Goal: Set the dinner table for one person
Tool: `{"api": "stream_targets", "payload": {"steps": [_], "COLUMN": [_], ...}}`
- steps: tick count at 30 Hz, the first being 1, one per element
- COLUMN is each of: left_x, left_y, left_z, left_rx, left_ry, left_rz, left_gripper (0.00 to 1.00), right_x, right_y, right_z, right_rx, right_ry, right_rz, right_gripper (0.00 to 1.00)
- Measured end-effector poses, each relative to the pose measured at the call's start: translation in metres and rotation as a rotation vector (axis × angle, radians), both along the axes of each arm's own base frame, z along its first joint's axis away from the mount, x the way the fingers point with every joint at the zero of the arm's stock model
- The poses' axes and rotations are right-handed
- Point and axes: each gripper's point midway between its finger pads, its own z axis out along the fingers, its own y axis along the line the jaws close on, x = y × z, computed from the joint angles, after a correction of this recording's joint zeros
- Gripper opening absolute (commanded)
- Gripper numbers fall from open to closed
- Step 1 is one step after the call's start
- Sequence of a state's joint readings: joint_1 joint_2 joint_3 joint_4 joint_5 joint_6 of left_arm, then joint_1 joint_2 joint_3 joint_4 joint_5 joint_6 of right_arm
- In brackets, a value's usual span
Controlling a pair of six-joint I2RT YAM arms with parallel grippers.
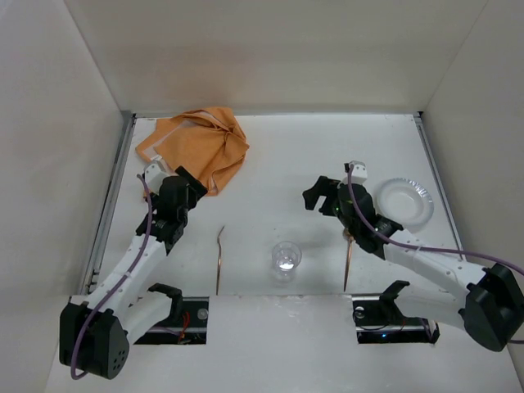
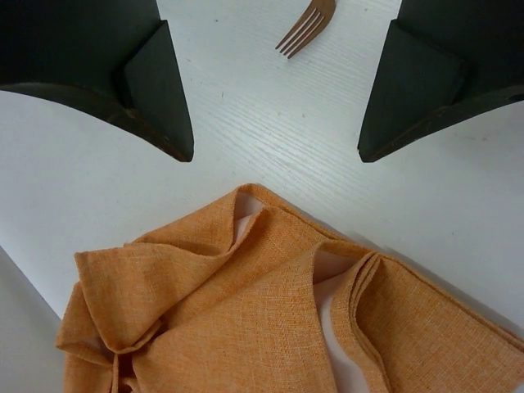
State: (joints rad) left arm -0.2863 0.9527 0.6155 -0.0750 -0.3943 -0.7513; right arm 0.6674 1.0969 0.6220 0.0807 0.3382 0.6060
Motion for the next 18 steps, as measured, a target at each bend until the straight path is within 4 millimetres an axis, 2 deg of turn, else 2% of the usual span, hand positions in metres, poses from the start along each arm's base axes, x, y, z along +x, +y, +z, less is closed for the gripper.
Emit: {"api": "stream_targets", "payload": {"steps": [2, 5, 7, 8, 10, 11, 13, 14, 15, 17, 18], "left_x": [0.001, 0.004, 0.010, 0.012, 0.019, 0.024, 0.036, 0.045, 0.057, 0.085, 0.101], "left_y": [0.001, 0.000, -0.002, -0.004, -0.011, -0.016, -0.029, -0.037, -0.046, -0.065, -0.075], "left_z": [0.000, 0.000, -0.001, -0.002, -0.003, -0.003, 0.001, 0.005, 0.011, 0.025, 0.032], "left_rx": [0.001, 0.002, 0.005, 0.007, 0.013, 0.027, 0.054, 0.069, 0.082, 0.108, 0.119], "left_ry": [-0.001, -0.007, -0.008, -0.008, -0.007, -0.002, 0.005, 0.005, 0.000, -0.019, -0.033], "left_rz": [0.003, 0.004, 0.003, -0.001, -0.018, -0.036, -0.076, -0.093, -0.111, -0.142, -0.155], "left_gripper": [0.81, 0.78, 0.71, 0.59, 0.22, 0.14, 0.14, 0.20, 0.30, 0.50, 0.57], "right_x": [-0.002, -0.003, -0.004, -0.004, -0.004, -0.005, -0.005, -0.005, -0.004, -0.004, -0.004], "right_y": [-0.003, -0.003, 0.000, 0.001, 0.002, 0.003, 0.003, 0.003, 0.003, 0.004, 0.004], "right_z": [0.000, 0.001, 0.001, 0.001, 0.001, 0.001, -0.001, -0.002, -0.003, -0.006, -0.007], "right_rx": [0.005, 0.011, 0.015, 0.017, 0.019, 0.021, 0.023, 0.022, 0.019, 0.018, 0.018], "right_ry": [-0.005, -0.009, -0.008, -0.009, -0.008, -0.005, -0.001, 0.003, 0.007, 0.015, 0.018], "right_rz": [-0.002, 0.005, 0.016, 0.022, 0.029, 0.032, 0.034, 0.034, 0.033, 0.034, 0.034], "right_gripper": [0.83, 0.66, 0.52, 0.43, 0.24, 0.19, 0.17, 0.18, 0.20, 0.33, 0.43]}}
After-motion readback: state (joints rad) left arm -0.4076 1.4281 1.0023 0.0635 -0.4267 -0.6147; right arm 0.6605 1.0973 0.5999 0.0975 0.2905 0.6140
